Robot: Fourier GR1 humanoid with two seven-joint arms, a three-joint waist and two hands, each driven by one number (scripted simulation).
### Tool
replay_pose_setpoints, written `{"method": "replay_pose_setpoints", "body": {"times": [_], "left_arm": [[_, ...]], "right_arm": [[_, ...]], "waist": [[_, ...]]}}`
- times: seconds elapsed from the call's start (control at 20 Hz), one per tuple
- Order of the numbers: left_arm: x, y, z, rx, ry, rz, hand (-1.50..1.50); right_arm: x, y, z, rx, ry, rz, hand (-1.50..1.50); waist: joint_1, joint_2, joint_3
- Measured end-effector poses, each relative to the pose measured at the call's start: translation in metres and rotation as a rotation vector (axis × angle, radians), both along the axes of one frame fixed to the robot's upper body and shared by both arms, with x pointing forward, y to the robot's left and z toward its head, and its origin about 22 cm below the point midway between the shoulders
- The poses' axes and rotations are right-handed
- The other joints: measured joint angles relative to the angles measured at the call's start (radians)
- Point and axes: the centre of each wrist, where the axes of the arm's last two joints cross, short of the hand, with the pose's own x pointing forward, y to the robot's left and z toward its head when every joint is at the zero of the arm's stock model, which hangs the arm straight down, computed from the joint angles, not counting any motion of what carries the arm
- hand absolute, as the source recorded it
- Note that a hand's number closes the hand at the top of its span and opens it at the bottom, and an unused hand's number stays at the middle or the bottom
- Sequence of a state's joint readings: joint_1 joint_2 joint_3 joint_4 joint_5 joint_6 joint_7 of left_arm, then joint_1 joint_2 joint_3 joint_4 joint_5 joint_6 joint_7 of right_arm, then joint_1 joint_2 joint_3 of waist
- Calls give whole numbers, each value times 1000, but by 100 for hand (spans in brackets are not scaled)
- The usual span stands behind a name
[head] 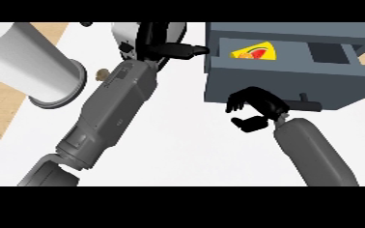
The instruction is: Pick up the cup, place it into the drawer and close the drawer
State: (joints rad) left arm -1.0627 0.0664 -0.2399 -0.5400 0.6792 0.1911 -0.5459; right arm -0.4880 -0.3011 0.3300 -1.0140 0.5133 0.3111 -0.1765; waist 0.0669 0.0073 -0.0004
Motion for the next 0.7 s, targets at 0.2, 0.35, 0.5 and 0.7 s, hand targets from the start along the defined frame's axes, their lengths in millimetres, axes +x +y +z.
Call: {"method": "replay_pose_setpoints", "body": {"times": [0.2,0.35,0.5,0.7], "left_arm": [[-6,14,-12,-11,0,-9,-150],[-7,27,-14,-14,2,-18,-150],[-8,37,-13,-19,3,-27,-150],[-11,53,-18,-13,3,-40,-150]], "right_arm": [[25,-16,0,43,-53,-47,150],[43,-24,8,80,-100,-100,150],[59,-35,22,126,-142,-157,150],[62,-45,22,192,-118,-163,150]], "waist": [[29,4,1],[47,13,3],[65,17,5],[79,15,8]]}}
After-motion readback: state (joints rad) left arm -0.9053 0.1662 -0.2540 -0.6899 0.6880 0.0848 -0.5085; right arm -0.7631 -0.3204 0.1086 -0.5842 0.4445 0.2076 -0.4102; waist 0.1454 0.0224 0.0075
